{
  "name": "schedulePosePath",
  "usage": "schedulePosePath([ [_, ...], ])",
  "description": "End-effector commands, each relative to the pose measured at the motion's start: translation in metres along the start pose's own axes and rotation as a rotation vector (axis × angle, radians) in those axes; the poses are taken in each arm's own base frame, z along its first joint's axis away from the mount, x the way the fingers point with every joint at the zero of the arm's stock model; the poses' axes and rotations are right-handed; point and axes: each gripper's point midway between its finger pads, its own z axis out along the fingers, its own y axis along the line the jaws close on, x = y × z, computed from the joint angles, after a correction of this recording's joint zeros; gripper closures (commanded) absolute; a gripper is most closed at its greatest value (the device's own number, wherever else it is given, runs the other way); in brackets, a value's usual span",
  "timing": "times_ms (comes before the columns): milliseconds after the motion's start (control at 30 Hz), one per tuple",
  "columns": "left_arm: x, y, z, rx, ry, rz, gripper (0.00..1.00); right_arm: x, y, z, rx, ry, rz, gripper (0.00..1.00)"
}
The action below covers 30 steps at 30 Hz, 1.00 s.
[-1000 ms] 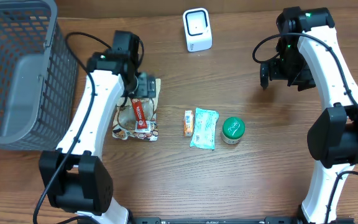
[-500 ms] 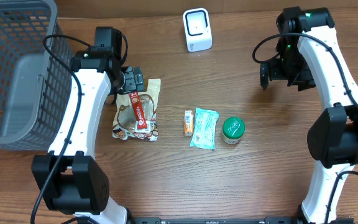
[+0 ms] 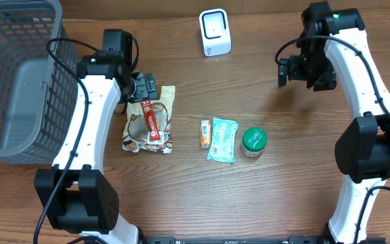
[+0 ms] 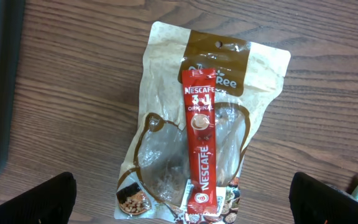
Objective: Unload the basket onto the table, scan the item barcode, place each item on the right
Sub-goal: 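Move the right gripper down over the green-lidded jar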
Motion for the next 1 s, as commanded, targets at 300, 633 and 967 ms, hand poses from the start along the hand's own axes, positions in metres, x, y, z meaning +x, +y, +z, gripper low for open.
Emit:
schedulePosePath([
  [300,-0.006,-0.002,-0.011,0.015,-0.034,-0.012,0.00,0.072,0.021,-0.131,-0.171,-0.184,0.099,0.23],
  [633,-0.006,-0.002,-0.011,0.015,-0.033,-0.012,0.00,0.109,0.011,-0.121,-0.094,-0.155,0.254,0.22],
  [967,-0.006,-0.002,-0.011,0.015,-0.033,-0.012,0.00,0.122,0.060,0.000,-0.011,-0.086,0.207,0.04],
])
